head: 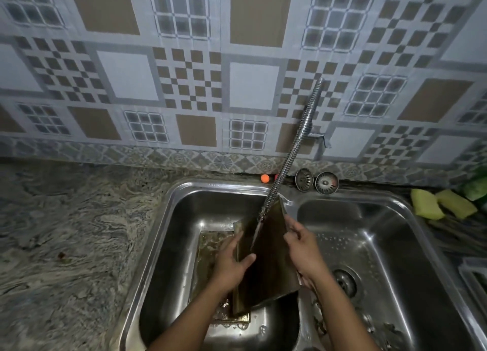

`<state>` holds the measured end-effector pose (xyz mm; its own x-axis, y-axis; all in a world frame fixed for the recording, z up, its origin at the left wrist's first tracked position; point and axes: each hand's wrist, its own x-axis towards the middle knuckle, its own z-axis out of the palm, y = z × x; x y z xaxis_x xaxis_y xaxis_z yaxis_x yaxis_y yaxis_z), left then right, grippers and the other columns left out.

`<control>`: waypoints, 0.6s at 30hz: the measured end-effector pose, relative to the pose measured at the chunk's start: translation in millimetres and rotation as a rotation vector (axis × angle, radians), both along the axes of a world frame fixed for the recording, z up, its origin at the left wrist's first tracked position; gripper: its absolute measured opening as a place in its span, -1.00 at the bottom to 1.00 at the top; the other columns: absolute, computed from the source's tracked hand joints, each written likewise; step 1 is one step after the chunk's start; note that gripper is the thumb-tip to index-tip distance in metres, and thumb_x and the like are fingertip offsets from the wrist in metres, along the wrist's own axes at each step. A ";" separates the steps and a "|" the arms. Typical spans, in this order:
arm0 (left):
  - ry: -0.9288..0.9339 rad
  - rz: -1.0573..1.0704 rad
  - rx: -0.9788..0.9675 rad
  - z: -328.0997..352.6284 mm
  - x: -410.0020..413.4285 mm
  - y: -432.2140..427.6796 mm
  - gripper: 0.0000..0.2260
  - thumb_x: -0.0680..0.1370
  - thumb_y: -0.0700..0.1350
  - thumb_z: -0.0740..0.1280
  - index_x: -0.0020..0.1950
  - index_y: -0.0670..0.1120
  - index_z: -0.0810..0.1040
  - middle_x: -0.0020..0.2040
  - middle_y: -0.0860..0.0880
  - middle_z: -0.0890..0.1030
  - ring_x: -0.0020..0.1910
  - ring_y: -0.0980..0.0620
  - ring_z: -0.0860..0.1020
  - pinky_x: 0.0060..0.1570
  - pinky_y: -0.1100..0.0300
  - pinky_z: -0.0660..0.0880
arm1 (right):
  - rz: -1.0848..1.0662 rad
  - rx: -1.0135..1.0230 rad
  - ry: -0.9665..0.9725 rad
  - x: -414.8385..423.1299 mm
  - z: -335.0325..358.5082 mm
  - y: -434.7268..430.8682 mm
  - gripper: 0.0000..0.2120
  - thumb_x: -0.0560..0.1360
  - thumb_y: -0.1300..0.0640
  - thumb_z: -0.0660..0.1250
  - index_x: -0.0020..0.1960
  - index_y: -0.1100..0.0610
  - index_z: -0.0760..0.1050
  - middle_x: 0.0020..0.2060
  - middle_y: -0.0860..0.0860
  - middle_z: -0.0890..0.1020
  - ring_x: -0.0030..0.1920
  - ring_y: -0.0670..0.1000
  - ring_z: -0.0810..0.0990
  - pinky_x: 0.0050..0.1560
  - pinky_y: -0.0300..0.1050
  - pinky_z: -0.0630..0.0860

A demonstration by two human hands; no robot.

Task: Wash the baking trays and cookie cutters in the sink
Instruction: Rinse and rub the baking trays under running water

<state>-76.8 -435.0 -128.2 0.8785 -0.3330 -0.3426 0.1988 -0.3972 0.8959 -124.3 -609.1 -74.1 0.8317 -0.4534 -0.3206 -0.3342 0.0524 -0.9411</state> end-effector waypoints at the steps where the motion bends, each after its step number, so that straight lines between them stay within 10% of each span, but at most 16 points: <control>1: 0.019 -0.018 0.003 3.2 0.3 1.2 -0.41 0.51 -0.05 0.47 0.49 0.19 0.35 0.43 0.15 0.26 0.44 0.11 0.21 0.49 0.02 0.21 | -0.019 0.003 -0.006 -3.2 3.1 -3.1 -0.55 0.59 0.38 0.16 0.40 0.06 0.42 0.18 0.03 0.63 0.03 -0.14 0.66 0.04 -0.22 0.58; 8: 0.146 0.085 -0.147 11.2 6.1 -16.3 -0.58 0.54 -0.32 0.38 0.30 0.08 0.52 0.08 0.07 0.66 0.01 0.15 0.63 -0.13 0.27 0.60 | -0.130 0.060 -0.002 -46.1 -0.2 -44.3 -0.64 0.65 0.26 0.14 0.39 0.01 0.46 0.28 -0.02 0.58 0.26 0.00 0.56 0.34 0.10 0.46; 13: -0.005 -0.066 -0.125 30.2 4.6 -59.4 -0.49 0.52 -0.41 0.37 0.36 0.05 0.48 0.22 0.01 0.63 0.09 0.21 0.60 0.03 0.38 0.54 | -0.166 -0.042 -0.015 -78.0 -3.0 -81.2 -0.70 0.65 0.19 0.18 0.32 -0.08 0.43 0.09 -0.20 0.60 -0.06 -0.29 0.61 -0.11 -0.33 0.51; 18: -0.232 -0.296 -0.074 41.8 -8.6 -128.5 -0.50 0.46 -0.37 0.37 0.36 -0.04 0.50 0.01 0.05 0.67 -0.23 0.28 0.60 -0.17 0.34 0.54 | -0.146 -0.222 -0.035 -91.4 -13.2 -152.5 -0.60 0.58 0.32 0.28 0.40 0.14 0.41 0.29 0.11 0.55 0.07 -0.32 0.59 0.13 -0.32 0.51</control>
<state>-85.4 -563.5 -86.4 0.7918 -0.6006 -0.1110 -0.1265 -0.3391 0.9322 -215.7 -761.6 -87.3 0.7614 -0.6251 -0.1720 -0.3053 -0.1116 -0.9457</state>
